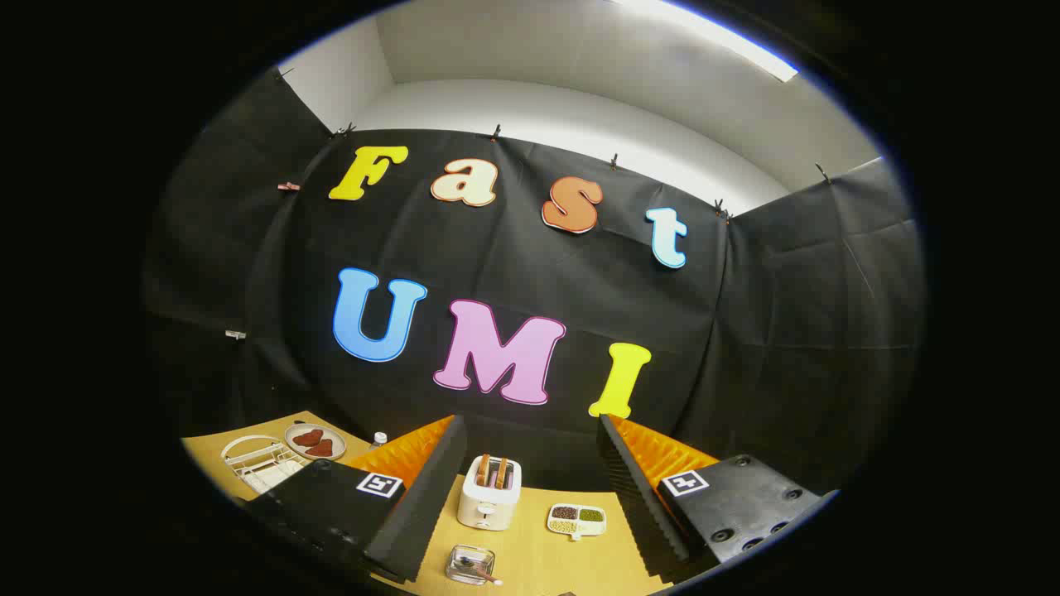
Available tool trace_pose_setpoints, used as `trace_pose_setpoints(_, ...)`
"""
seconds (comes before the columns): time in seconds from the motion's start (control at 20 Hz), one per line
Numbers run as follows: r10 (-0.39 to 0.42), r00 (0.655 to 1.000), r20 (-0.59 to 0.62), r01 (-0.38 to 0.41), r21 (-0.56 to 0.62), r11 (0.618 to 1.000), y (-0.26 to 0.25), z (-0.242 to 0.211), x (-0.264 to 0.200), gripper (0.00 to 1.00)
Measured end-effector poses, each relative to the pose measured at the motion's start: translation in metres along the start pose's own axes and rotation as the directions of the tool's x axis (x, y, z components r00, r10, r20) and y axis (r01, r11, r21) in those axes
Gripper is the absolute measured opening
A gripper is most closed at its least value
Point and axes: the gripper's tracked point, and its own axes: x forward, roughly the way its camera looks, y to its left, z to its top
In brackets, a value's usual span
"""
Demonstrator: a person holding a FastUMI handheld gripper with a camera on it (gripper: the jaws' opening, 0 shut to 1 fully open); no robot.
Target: Take the plate from the dish rack, then take the spoon from the basket and place it into the plate.
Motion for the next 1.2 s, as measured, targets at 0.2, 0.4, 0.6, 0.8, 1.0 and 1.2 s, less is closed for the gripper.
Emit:
trace_pose_setpoints(0.2,-0.002,1.000,-0.017,0.002,0.000,1.000,0.002,-0.004,-0.001,0.97)
trace_pose_setpoints(0.4,0.013,1.000,-0.015,-0.013,0.008,1.000,0.009,-0.002,-0.007,0.97)
trace_pose_setpoints(0.6,0.032,0.999,0.000,-0.032,0.009,0.999,0.015,0.004,-0.008,0.97)
trace_pose_setpoints(0.8,0.041,0.999,0.000,-0.041,0.003,0.999,0.022,0.006,-0.008,0.97)
trace_pose_setpoints(1.0,0.065,0.998,-0.009,-0.065,-0.005,0.998,0.033,0.004,-0.009,0.97)
trace_pose_setpoints(1.2,0.077,0.997,-0.012,-0.077,-0.001,0.997,0.044,0.003,-0.008,0.97)
